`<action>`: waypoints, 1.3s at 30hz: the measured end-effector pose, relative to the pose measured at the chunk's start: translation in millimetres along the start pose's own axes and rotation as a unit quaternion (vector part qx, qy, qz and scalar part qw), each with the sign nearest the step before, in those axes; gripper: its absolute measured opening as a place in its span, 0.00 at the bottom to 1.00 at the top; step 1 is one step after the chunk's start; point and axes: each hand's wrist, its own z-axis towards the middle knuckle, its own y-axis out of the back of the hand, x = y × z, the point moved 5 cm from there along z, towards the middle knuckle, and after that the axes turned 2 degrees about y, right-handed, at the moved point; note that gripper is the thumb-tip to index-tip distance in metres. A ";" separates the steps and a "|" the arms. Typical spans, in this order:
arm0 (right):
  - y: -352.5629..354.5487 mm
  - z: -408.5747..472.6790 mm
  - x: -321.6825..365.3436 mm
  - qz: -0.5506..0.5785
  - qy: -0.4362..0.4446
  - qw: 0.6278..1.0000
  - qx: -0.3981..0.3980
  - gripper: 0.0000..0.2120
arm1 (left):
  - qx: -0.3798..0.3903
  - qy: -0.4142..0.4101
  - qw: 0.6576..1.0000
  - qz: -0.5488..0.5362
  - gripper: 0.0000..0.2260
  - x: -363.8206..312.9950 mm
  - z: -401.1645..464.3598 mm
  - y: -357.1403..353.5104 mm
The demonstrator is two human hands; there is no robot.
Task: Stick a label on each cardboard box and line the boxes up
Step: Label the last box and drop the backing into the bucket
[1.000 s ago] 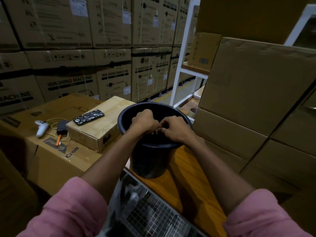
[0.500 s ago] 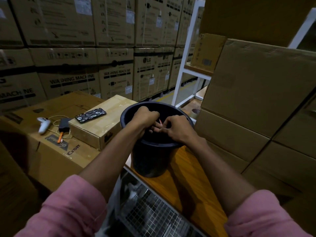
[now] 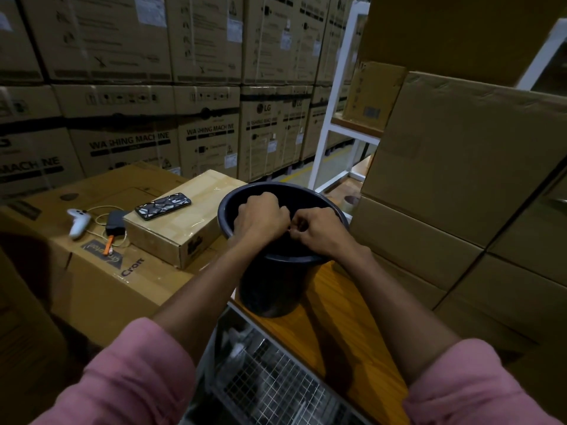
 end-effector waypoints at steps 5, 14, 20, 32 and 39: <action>-1.1 1.4 -1.4 -0.003 -0.016 0.999 0.051 0.05 | -0.061 -0.070 0.985 0.147 0.11 -10.2 -16.8 -1.5; 4.2 3.4 0.4 0.097 0.012 0.974 0.206 0.01 | -0.048 -0.150 0.984 0.088 0.09 -6.9 -28.6 1.5; -0.9 2.3 5.1 0.106 0.016 0.945 0.309 0.08 | -0.072 -0.161 0.977 0.120 0.09 -7.5 -26.6 1.4; -7.5 -3.2 6.6 0.159 0.015 0.910 0.382 0.15 | -0.093 -0.148 0.976 0.133 0.08 -3.6 -22.1 0.3; -8.5 -7.1 -0.3 0.182 0.016 0.904 0.387 0.16 | -0.093 -0.141 0.978 0.124 0.08 -1.3 -17.4 -0.2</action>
